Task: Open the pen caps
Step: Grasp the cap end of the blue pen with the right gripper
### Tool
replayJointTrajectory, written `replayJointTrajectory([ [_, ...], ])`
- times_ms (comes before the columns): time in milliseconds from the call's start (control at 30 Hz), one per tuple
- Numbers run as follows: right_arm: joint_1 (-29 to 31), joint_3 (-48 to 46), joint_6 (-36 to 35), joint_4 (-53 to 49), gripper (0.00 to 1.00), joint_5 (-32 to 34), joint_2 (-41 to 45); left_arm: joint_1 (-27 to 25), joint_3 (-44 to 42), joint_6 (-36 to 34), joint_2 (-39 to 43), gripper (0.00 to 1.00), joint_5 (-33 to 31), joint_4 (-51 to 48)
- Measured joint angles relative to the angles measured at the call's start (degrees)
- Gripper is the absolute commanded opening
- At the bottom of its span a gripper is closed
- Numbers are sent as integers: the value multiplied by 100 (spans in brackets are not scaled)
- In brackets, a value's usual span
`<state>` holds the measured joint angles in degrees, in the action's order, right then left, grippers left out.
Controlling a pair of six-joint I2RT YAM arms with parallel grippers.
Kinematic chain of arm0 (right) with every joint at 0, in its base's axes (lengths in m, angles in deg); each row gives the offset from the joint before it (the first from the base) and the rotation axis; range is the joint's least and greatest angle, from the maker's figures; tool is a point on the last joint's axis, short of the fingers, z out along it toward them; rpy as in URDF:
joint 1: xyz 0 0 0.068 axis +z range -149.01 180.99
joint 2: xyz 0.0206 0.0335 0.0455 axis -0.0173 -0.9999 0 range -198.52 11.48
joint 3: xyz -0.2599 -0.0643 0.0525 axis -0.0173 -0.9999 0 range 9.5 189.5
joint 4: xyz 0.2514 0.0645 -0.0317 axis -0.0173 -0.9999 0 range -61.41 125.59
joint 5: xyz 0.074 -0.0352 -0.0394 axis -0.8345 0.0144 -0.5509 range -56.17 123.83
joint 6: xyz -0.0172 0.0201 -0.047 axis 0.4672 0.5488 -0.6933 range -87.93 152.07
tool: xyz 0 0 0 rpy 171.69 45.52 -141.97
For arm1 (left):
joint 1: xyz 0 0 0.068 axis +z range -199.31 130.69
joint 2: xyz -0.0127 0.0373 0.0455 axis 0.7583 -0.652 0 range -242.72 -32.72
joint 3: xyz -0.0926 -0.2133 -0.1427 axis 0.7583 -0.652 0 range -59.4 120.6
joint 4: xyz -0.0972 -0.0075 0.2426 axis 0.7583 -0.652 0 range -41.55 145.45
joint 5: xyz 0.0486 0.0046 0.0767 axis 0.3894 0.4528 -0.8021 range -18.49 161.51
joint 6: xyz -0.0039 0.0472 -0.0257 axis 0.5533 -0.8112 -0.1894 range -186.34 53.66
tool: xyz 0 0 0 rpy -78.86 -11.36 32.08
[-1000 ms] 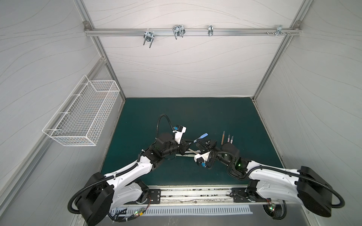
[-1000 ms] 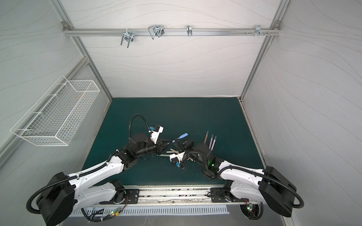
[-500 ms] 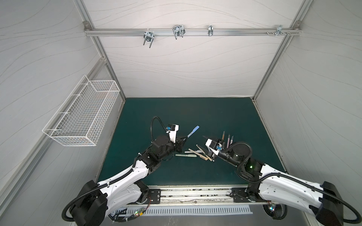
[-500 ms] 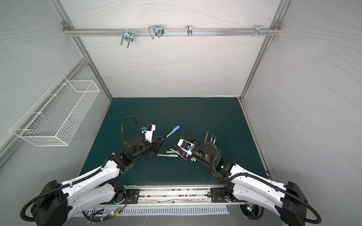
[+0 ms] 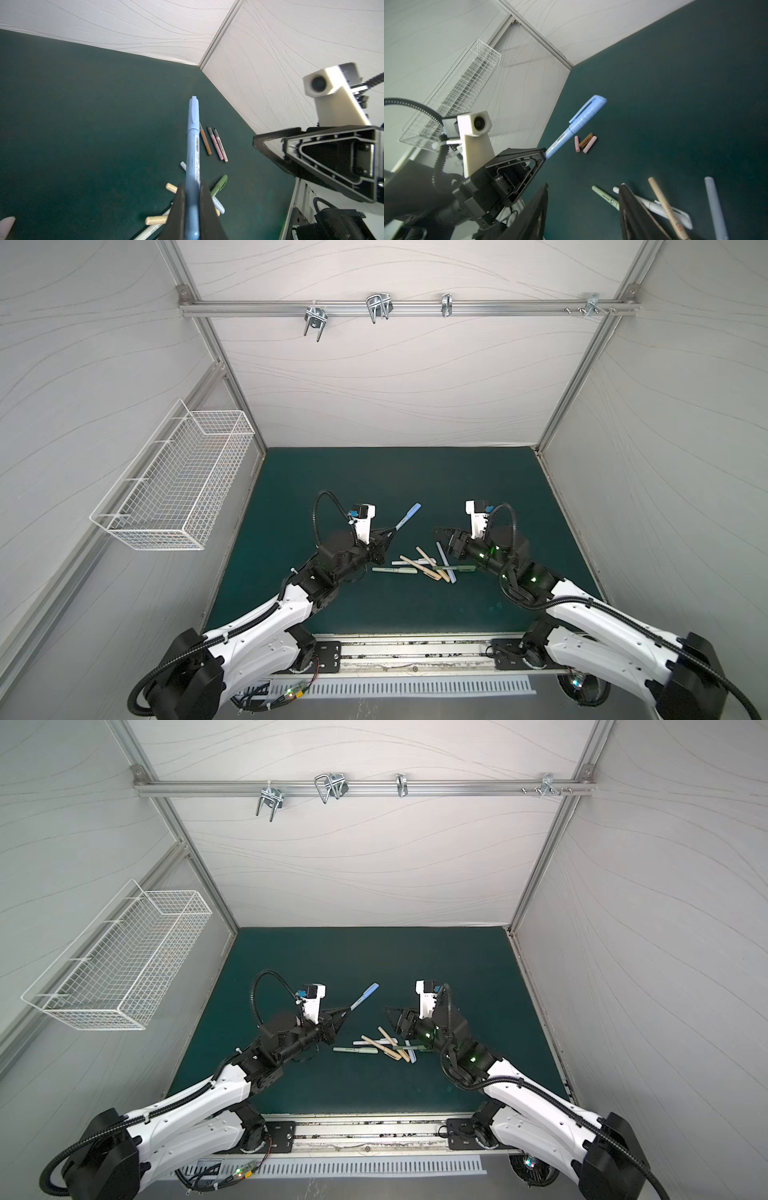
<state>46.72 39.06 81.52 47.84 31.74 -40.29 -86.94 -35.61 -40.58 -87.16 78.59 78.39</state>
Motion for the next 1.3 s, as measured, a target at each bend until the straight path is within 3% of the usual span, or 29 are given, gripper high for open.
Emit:
replayJointTrajectory([
  [200,0,2,1207,382,55,-63,-437,0,-7,0,11,0,13,101],
  [400,0,31,1829,844,50,-186,-1003,0,-7,0,11,0,44,118],
  [800,107,348,2450,1827,46,-195,-1952,0,-7,0,9,0,153,155],
  [1300,428,693,2780,2483,33,37,-2618,0,-7,-2,9,0,197,155],
])
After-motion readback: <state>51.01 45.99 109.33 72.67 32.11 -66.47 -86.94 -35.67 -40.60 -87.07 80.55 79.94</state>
